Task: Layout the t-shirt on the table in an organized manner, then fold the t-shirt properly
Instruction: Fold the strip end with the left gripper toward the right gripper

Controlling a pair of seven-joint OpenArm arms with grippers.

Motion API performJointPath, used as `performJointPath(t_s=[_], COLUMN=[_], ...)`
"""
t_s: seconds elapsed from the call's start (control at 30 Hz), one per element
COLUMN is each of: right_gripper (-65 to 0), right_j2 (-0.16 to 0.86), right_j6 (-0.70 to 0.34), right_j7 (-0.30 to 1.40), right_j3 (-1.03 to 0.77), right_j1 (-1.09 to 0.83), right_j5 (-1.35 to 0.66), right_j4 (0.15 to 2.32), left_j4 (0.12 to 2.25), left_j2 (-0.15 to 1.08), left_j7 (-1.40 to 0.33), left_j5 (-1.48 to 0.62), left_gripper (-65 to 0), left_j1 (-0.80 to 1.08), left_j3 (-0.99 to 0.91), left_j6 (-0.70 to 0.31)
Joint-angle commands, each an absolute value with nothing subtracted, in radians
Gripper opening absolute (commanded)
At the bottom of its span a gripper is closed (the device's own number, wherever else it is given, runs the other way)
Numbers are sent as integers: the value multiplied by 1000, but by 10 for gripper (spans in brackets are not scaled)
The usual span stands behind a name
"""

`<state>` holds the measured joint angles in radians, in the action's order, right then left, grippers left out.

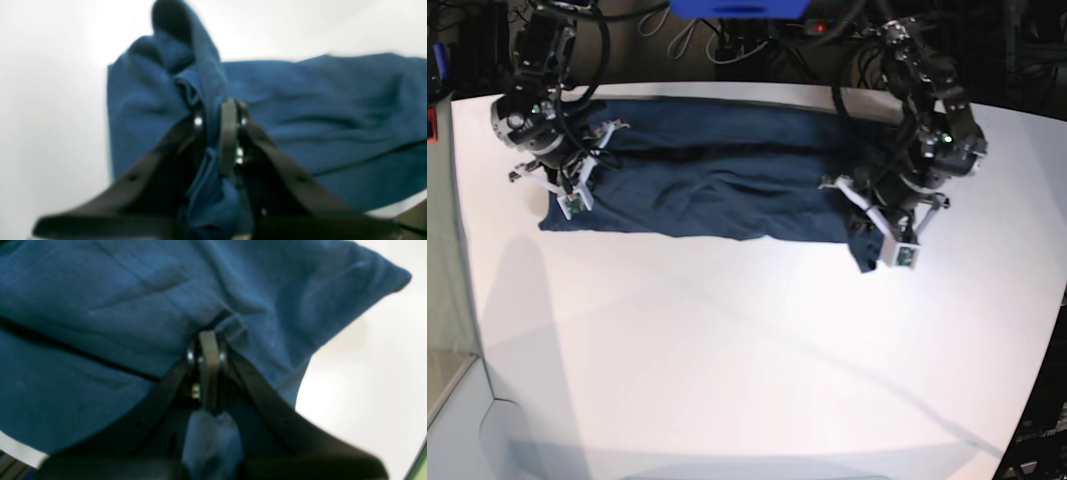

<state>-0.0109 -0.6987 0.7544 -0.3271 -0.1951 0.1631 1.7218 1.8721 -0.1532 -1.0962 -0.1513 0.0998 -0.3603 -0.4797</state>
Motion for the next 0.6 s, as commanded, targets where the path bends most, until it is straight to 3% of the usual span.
performJointPath(t_s=[0.0, 0.13, 0.37, 0.57], right_gripper=[-650, -650, -650, -650], right_j2=[-1, -1, -1, 13], right_j6=[-698, -698, -698, -698], right_j7=[759, 759, 759, 759], right_j3=[-328, -328, -328, -328], right_j1=[-194, -196, -199, -200], right_j5=[168, 168, 168, 168], right_j4=[1728, 1728, 1728, 1730], left_j4=[1888, 1874, 1808, 1790], left_j2=[-157, -157, -157, -84], left_j7=[-1076, -998, -891, -912], left_j5=[-159, -148, -140, -148], left_gripper=[-647, -649, -649, -649], left_j1=[82, 82, 88, 90], left_j3=[-312, -104, 209, 306], left_j6=[-461, -351, -35, 2])
